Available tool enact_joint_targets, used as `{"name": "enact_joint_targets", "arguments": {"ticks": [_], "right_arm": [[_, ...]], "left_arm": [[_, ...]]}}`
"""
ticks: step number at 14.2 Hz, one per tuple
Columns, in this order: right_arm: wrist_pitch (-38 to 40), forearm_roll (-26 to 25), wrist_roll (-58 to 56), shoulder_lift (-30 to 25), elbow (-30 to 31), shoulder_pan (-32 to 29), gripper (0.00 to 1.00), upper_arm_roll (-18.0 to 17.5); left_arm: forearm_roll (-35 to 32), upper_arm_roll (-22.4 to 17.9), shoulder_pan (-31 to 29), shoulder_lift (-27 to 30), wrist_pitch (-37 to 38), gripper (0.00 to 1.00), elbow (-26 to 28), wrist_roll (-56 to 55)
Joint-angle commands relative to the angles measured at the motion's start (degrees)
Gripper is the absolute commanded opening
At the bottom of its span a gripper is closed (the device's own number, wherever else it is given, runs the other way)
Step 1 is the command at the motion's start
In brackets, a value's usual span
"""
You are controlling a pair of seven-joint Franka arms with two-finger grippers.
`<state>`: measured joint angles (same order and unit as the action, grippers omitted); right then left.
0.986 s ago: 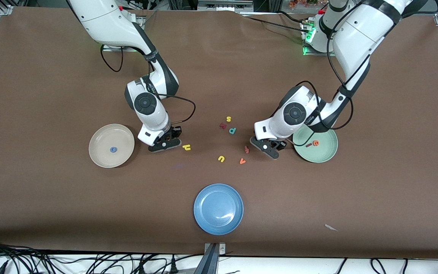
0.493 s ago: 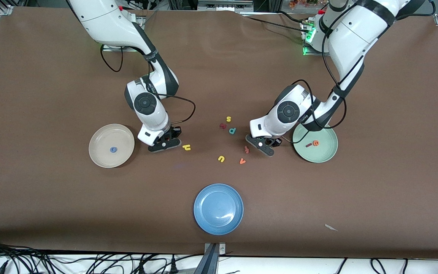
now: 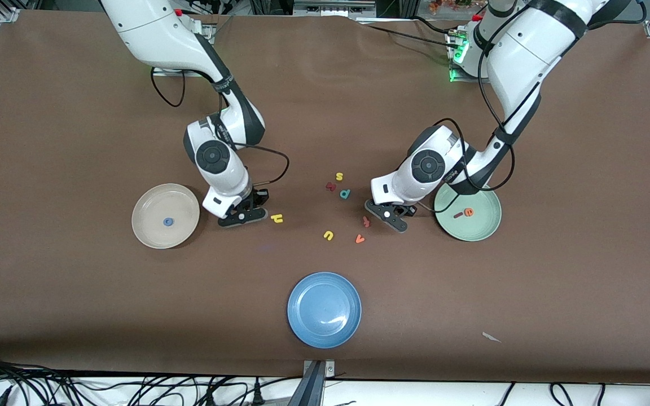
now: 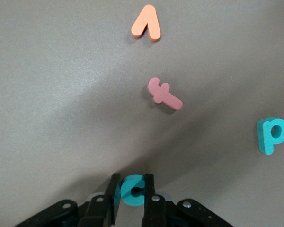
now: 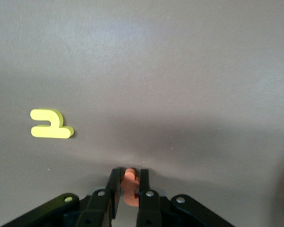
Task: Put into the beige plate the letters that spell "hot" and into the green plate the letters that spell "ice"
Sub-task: 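Drop the c on the green plate while the right gripper drops the t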
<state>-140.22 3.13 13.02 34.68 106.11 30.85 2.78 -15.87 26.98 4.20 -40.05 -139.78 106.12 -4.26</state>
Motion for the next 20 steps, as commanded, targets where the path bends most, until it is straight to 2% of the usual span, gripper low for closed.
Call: {"name": "enact_joint_targets", "arguments": {"ticks": [1, 2, 4, 7, 8, 9, 12, 13, 14, 15, 16, 17, 19, 20], "right_arm": [[8.0, 1.2, -1.2, -0.4, -6.2, -2.5, 0.15, -0.8], [8.5, 1.2, -1.5, -0.9, -6.2, -3.0, 0.16, -0.2], [10.6, 1.2, -4.4, -2.0, -5.9, -3.1, 0.16, 3.3], [12.6, 1.3, -15.8, -4.8, -1.9, -3.3, 0.16, 9.4], [12.3, 1.3, -18.4, -5.5, -0.5, -3.3, 0.16, 11.1], [12.2, 1.4, -20.6, -5.8, 0.6, -3.3, 0.16, 12.5], [7.9, 2.2, -23.5, -6.6, 5.5, -3.3, 0.16, 14.4], [5.2, 3.2, -24.4, -6.6, 7.2, -3.5, 0.16, 14.4], [3.9, 4.0, -25.1, -6.6, 8.0, -4.0, 0.17, 14.5], [3.8, 4.5, -25.2, -6.7, 8.1, -4.0, 0.18, 14.5], [3.8, 4.6, -25.2, -6.7, 8.1, -4.1, 0.23, 14.6], [3.9, 4.8, -25.1, -6.7, 8.1, -4.2, 0.38, 14.6], [4.4, 8.4, -24.5, -6.7, 7.8, -4.9, 0.99, 14.7], [4.8, 9.4, -24.8, -6.9, 7.4, -5.0, 1.0, 14.8]], "left_arm": [[-2.0, -0.1, -0.5, 3.0, 4.7, 0.0, -1.0, -1.1], [-2.0, -0.1, -1.0, 4.4, 6.5, 0.0, -1.2, -0.8], [-2.1, 0.1, -3.2, 6.6, 9.2, 0.0, -1.2, -0.7], [-2.0, 0.1, -5.1, 9.5, 14.3, 0.04, -1.2, -0.2], [-2.1, 0.2, -7.1, 10.2, 15.7, 0.04, -1.2, 0.6], [-2.0, 0.2, -9.2, 10.9, 16.4, 0.1, -0.5, 3.1], [-0.7, 0.5, -16.1, 10.9, 16.6, 0.12, 1.2, 8.9], [0.8, 0.6, -17.9, 10.9, 16.6, 0.22, 2.6, 9.1], [1.5, 0.6, -18.6, 10.9, 16.6, 0.64, 3.0, 9.2], [1.5, 0.7, -18.4, 11.0, 16.8, 1.0, 3.0, 9.3], [1.5, 1.1, -18.6, 11.2, 17.5, 1.0, 2.6, 9.7], [1.6, 1.7, -18.6, 11.7, 19.7, 1.0, 2.2, 9.8], [1.9, 3.0, -18.5, 14.5, 23.7, 1.0, 0.9, 9.7], [1.9, 4.1, -18.6, 16.0, 24.8, 1.0, 0.6, 9.5]]}}
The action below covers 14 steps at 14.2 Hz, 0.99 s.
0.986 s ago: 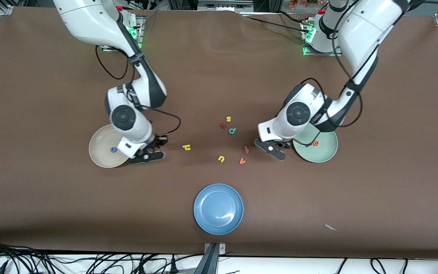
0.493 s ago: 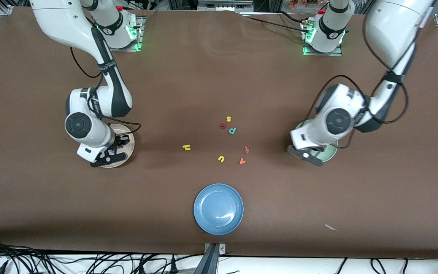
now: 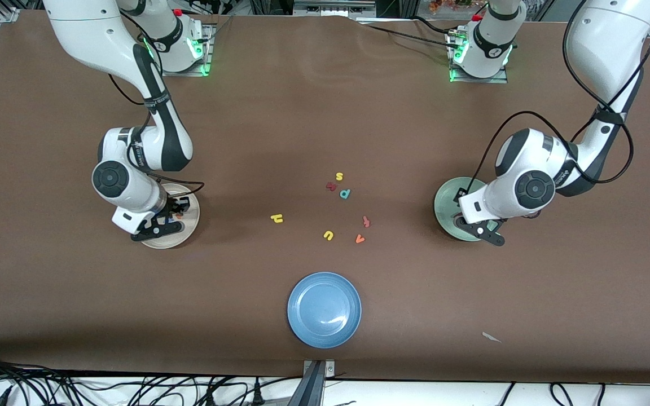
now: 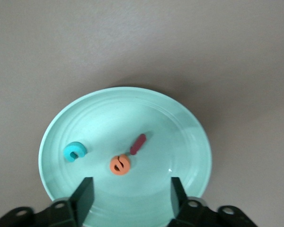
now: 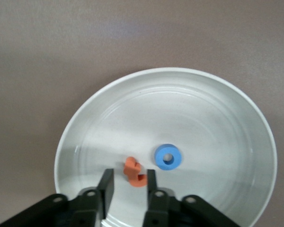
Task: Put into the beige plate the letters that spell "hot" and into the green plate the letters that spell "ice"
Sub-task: 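Drop the c on the green plate while the right gripper drops the t, then raise the left gripper to rest while the right gripper reaches the yellow letter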
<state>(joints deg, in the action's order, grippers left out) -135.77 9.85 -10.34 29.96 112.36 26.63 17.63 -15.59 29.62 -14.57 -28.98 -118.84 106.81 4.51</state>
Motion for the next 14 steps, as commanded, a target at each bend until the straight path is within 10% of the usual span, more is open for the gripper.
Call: {"name": "enact_joint_targets", "arguments": {"ticks": [1, 10, 14], "right_arm": [[1.5, 2.9, -0.5, -2.6, 0.7, -0.7, 1.0, -0.1], [1.9, 2.8, 21.9, -0.7, -6.6, 3.2, 1.0, -6.2], [1.9, 2.8, 31.7, 2.5, -11.4, 7.8, 1.0, -6.2]], "left_arm": [[1.7, 2.4, 0.2, 6.4, 5.2, 1.0, -0.7, 0.3], [7.4, 4.2, 1.1, 13.5, 35.1, 1.0, -23.1, 0.8], [15.8, -8.4, 7.9, 20.2, 34.5, 1.0, -22.3, 1.0]]}}
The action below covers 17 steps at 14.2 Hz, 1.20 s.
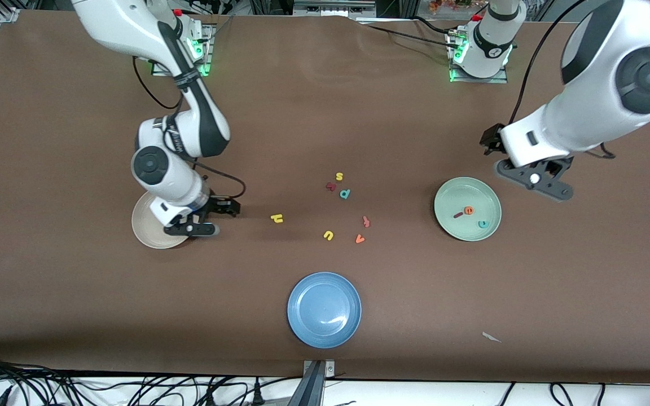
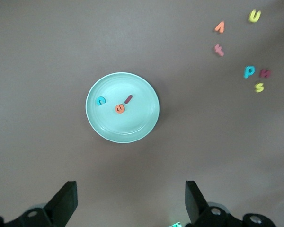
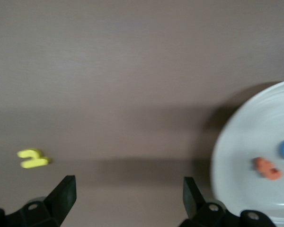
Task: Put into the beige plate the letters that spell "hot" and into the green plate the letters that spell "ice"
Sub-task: 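Raise the left gripper to rest while the right gripper reaches the yellow letter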
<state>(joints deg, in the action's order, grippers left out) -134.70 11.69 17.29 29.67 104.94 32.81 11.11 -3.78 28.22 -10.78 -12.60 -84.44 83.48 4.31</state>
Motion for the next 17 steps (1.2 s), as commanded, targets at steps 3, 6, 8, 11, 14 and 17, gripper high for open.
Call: {"name": "enact_joint_targets", "arguments": {"ticks": [3, 6, 8, 11, 14, 17], "right_arm": [[0.8, 1.0, 16.7, 5.3, -7.7, 3.7, 1.0, 0.3], [1.0, 0.9, 24.7, 6.6, -9.2, 5.3, 1.0, 0.3], [1.0, 1.0, 27.0, 7.1, -10.0, 5.2, 1.0, 0.3], [1.0, 0.3, 34.5, 7.9, -10.3, 6.0, 1.0, 0.3], [1.0, 0.1, 42.1, 8.9, -12.6, 6.7, 1.0, 0.3], [1.0, -0.1, 50.1, 12.1, -15.8, 8.1, 1.0, 0.5]], "left_arm": [[6.7, -17.6, 10.6, 6.2, -4.7, 1.0, 4.7, 1.2], [7.9, -21.0, 12.2, 13.0, -15.3, 1.0, 15.3, 0.5], [6.9, -22.5, 13.9, 14.7, -15.1, 1.0, 16.7, 0.4], [4.8, -23.9, 16.7, 18.7, -14.9, 1.0, 20.1, 0.4], [4.1, -26.0, 17.0, 18.1, -14.5, 1.0, 19.5, 0.1], [4.3, -25.7, 15.6, 18.1, -13.6, 1.0, 18.7, 0.1]]}}
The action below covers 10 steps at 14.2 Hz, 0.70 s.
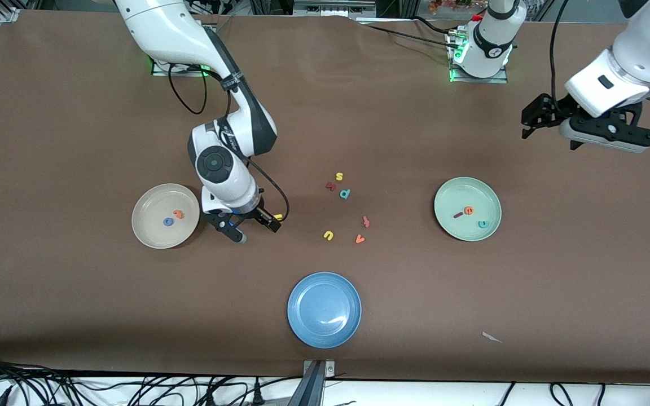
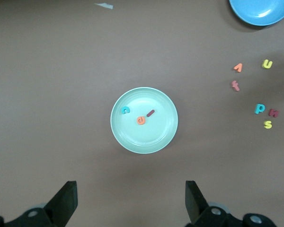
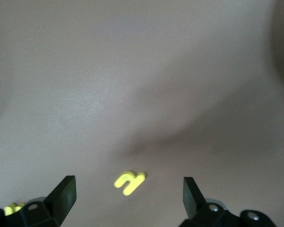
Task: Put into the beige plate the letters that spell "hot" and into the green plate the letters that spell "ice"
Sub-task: 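Raise the left gripper to rest while the right gripper reaches the yellow letter, then lower the right gripper and grasp the yellow n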
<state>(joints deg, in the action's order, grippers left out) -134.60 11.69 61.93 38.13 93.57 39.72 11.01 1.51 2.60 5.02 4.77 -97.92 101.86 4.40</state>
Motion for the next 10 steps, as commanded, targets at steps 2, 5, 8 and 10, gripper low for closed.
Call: {"name": "enact_joint_targets", "arguments": {"ticks": [2, 5, 8, 10], "right_arm": [[0.9, 0.1, 9.2, 4.2, -4.9, 1.1, 1.0, 0.6], [1.0, 0.7, 12.0, 5.4, -4.9, 1.0, 1.0, 0.6], [2.1, 1.0, 13.9, 6.0, -4.9, 0.9, 1.0, 0.6], [3.6, 1.5, 15.8, 6.5, -6.2, 0.8, 1.0, 0.5]], "left_arm": [[-1.1, -0.1, -0.1, 0.5, 0.5, 1.0, -0.4, -0.1], [-1.1, -0.1, -1.1, 0.3, 1.9, 1.0, -0.3, 0.1], [-0.1, 1.4, -2.8, 0.2, 4.3, 1.0, -1.4, 0.2], [0.4, 1.4, -2.8, 0.2, 4.5, 1.0, -1.5, 0.1]]}}
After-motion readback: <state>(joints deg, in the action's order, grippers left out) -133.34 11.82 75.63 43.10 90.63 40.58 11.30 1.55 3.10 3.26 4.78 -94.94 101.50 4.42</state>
